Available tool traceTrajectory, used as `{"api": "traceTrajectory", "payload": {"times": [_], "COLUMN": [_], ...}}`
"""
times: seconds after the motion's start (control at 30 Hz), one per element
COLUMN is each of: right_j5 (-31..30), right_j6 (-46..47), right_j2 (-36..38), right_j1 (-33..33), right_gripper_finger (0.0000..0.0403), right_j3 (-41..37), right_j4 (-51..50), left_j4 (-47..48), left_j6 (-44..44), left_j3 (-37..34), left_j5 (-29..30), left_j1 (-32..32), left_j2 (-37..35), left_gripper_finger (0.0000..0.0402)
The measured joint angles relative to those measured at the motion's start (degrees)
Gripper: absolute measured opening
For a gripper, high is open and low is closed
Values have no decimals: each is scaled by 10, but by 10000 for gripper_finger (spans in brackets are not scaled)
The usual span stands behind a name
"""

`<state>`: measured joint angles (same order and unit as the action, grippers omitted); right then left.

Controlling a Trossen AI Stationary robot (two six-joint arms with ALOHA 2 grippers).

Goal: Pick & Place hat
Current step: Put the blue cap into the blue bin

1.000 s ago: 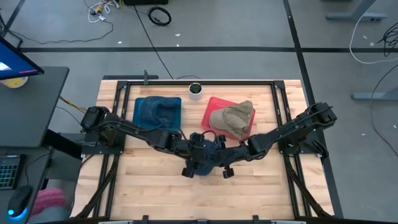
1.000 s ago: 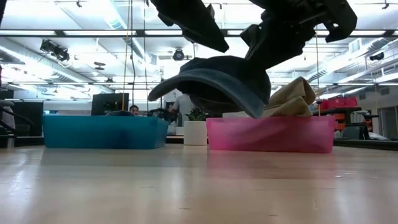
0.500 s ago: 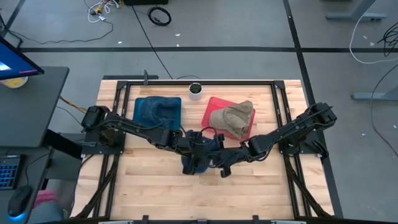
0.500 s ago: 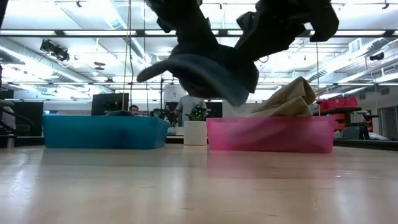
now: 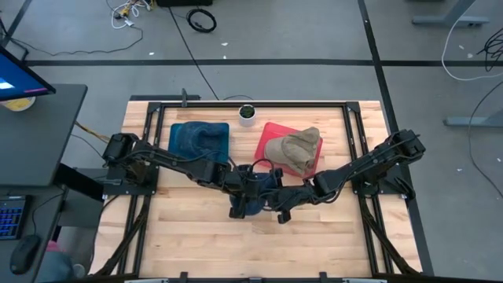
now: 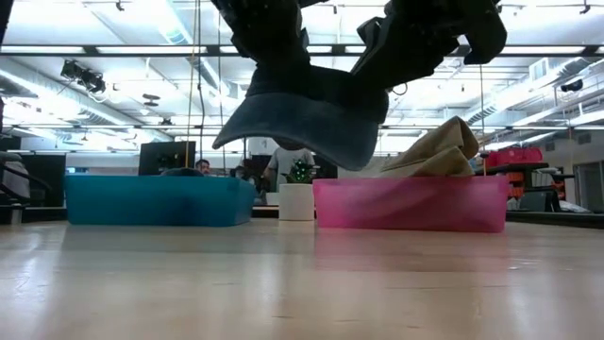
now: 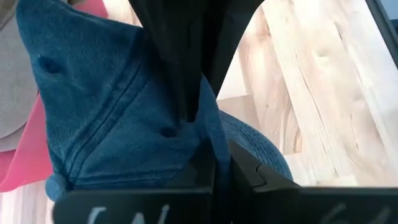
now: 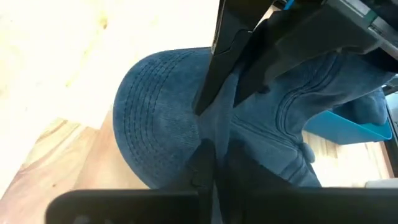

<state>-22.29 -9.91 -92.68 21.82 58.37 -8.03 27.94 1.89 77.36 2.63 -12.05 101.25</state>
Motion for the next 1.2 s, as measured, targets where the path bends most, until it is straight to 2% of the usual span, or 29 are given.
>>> {"api": "traceTrajectory", "payload": {"times": [0.23,0.43,0.53,0.67,0.77,0.87,0.97,1.2], "right_j5": [4,4,4,4,3,3,3,3], "right_j6": [36,86,95,94,88,74,61,28], "right_j2": [1,1,1,1,1,1,1,1], "right_j1": [1,7,12,13,13,11,11,9], "right_gripper_finger": [69,126,149,168,176,178,178,178], "right_j3": [0,0,0,0,0,0,0,0], "right_j4": [-2,-28,-44,-63,-74,-76,-77,-84], "left_j4": [42,135,202,266,312,365,404,488], "left_j6": [-3,-5,-50,-142,-292,-455,-578,-648], "left_j3": [-2,-1,-1,-1,-1,-1,-1,-1], "left_j5": [4,6,25,60,82,132,161,147], "left_j1": [0,0,0,0,0,5,25,139], "left_j2": [2,1,-13,-47,-83,-116,-142,-169], "left_gripper_finger": [24,11,13,12,12,20,24,15]}}
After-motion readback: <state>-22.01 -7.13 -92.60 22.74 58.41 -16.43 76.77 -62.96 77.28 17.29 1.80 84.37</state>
